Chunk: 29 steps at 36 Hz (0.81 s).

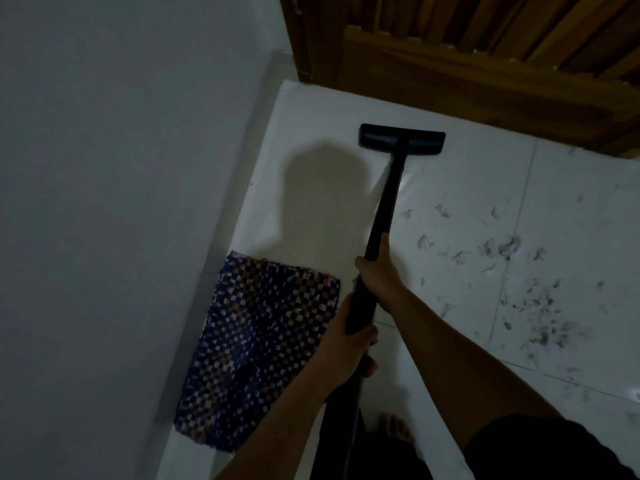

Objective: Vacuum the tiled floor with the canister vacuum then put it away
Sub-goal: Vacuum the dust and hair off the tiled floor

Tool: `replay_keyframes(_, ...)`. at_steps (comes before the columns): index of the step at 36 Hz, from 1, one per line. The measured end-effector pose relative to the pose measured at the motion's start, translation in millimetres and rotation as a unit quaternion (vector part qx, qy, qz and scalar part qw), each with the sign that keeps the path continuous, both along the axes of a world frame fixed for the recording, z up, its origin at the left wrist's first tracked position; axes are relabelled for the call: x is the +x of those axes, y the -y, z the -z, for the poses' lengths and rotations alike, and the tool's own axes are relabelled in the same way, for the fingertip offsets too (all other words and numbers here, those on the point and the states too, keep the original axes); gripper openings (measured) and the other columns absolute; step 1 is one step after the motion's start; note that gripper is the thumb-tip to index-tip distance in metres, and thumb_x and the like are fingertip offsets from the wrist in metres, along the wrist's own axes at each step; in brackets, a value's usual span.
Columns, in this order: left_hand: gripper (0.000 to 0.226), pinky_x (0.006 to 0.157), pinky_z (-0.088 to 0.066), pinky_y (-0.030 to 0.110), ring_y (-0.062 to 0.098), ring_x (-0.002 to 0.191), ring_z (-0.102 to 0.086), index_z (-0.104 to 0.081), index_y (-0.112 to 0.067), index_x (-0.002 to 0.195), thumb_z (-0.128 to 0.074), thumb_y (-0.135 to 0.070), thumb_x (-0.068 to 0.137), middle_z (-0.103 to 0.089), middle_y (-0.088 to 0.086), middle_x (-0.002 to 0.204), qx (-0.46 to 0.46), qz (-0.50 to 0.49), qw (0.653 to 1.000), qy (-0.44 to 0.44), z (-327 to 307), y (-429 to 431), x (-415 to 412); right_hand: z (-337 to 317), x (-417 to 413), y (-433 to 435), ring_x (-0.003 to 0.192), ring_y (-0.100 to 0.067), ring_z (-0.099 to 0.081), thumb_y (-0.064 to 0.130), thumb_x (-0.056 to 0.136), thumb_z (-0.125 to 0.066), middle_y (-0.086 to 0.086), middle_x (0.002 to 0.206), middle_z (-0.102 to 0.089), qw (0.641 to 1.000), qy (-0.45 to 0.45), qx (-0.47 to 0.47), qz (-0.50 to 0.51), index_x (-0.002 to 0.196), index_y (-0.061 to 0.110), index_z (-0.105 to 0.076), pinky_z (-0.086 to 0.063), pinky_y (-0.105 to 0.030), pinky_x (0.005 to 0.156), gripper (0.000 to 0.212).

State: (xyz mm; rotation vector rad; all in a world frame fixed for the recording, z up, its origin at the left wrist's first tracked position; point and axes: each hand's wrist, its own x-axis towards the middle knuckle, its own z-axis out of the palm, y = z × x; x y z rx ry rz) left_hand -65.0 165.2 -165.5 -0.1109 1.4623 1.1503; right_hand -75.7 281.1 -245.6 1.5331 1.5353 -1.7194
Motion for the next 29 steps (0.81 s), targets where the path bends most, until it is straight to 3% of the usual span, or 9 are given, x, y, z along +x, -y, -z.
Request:
replay_keyframes(10, 0.049, 0.042, -0.044, 0.022, 0.011, 0.041, -0.044, -0.042, -0.022, 0.132, -0.047, 0.002, 0.09, -0.048, 0.003, 0.068, -0.03, 0.009, 0.999, 0.002, -0.8, 7.8, 21.7, -3.3, 22.2, 8.1, 0.076, -0.031, -0.06, 0.017, 0.091, -0.047, -0.024, 0.118, -0.06, 1.0, 0.012, 0.003, 0.016, 0.148, 0.041, 0.007, -0.056, -0.048, 0.082, 0.083)
replay_keyframes(16, 0.049, 0.041, -0.046, 0.024, 0.014, 0.044, -0.044, -0.041, -0.024, 0.132, -0.047, 0.002, 0.091, -0.049, 0.006, 0.071, -0.029, 0.004, 0.999, 0.021, -11.2, 10.8, 41.4, -10.6, 44.4, 10.6, 0.067, -0.028, -0.06, 0.017, 0.092, -0.047, -0.026, 0.12, -0.06, 1.0, 0.013, -0.011, 0.026, 0.148, 0.041, 0.008, -0.054, -0.039, 0.072, 0.082)
replay_keyframes(23, 0.05, 0.056, -0.049, 0.037, 0.022, 0.047, -0.047, -0.045, -0.028, 0.128, -0.055, -0.014, 0.08, -0.053, 0.007, 0.072, -0.054, 0.038, 0.998, -0.016, -21.6, 22.5, 66.7, -25.0, 69.3, 20.5, 0.069, -0.029, -0.061, 0.016, 0.092, -0.047, -0.026, 0.118, -0.061, 1.0, 0.011, -0.015, 0.017, 0.148, 0.041, 0.008, -0.054, -0.042, 0.075, 0.082)
replay_keyframes(26, 0.043, 0.048, -0.046, 0.028, 0.015, 0.044, -0.044, -0.042, -0.019, 0.129, -0.049, -0.003, 0.09, -0.05, 0.004, 0.071, -0.044, 0.023, 0.999, 0.0, -26.5, 29.6, 81.5, -30.9, 82.8, 26.5, 0.063, -0.026, -0.058, 0.017, 0.093, -0.046, -0.024, 0.117, -0.062, 1.0, 0.011, -0.007, -0.002, 0.149, 0.039, 0.008, -0.052, -0.036, 0.066, 0.081)
replay_keyframes(29, 0.044, 0.051, -0.045, 0.029, 0.012, 0.047, -0.046, -0.042, -0.018, 0.131, -0.048, -0.002, 0.091, -0.05, 0.003, 0.072, -0.046, 0.02, 0.999, 0.001, -31.3, 35.9, 98.8, -35.9, 98.9, 33.8, 0.063, -0.026, -0.058, 0.016, 0.093, -0.046, -0.023, 0.11, -0.064, 1.0, 0.018, -0.004, -0.009, 0.149, 0.038, 0.006, -0.053, -0.037, 0.07, 0.08)
